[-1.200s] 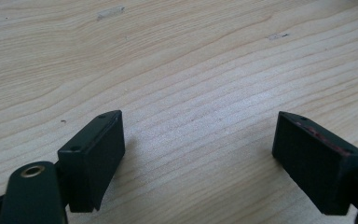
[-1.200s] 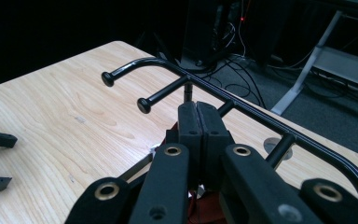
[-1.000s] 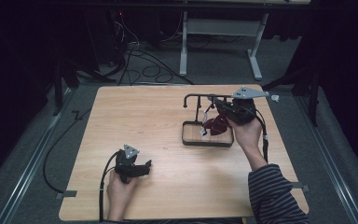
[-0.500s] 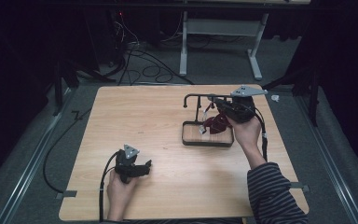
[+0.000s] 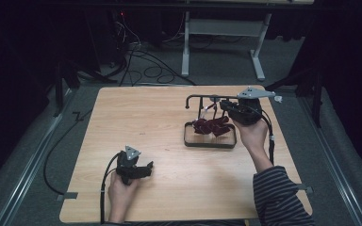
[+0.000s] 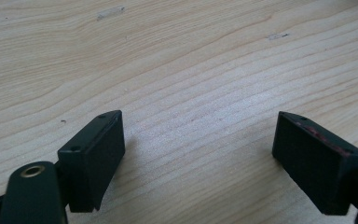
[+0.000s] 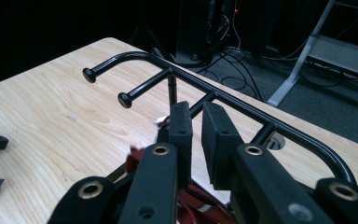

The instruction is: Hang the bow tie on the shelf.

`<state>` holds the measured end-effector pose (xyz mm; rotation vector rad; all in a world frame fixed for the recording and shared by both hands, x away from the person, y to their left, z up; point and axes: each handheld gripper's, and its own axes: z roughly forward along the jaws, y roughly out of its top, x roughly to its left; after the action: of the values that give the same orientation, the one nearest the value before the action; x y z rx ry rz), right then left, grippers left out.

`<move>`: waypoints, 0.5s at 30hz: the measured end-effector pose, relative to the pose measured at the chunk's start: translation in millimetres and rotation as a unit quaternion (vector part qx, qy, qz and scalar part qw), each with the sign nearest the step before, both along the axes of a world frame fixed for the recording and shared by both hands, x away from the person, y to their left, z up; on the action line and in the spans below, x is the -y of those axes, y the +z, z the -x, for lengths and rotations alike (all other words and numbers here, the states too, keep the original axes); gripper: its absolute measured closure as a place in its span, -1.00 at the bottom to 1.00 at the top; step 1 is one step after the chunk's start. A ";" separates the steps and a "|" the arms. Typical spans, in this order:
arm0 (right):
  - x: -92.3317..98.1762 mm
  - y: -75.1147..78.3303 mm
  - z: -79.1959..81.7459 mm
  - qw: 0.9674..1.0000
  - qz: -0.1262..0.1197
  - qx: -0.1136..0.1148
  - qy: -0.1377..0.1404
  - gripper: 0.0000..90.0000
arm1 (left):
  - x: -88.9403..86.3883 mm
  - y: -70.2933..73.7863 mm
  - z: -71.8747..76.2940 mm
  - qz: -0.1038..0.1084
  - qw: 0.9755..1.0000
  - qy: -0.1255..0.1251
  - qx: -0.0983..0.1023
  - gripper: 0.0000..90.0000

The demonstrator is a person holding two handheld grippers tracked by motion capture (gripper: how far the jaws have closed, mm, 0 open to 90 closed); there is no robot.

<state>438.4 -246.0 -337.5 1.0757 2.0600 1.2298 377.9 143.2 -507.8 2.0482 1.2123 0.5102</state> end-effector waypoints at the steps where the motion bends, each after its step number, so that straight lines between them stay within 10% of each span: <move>1: 0.5 0.5 1.4 1.000 -0.003 -0.002 -0.001 0.84 | 0.0 0.0 0.0 0.000 1.000 0.000 0.000 -0.62; 15: 11.4 4.1 12.9 1.000 -0.009 0.000 0.007 0.71 | 0.0 0.0 0.0 0.000 1.000 0.000 0.000 -0.62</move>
<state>425.5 -257.5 -333.4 1.0712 2.0646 1.2561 377.9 143.2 -507.8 2.0484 1.2121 0.5103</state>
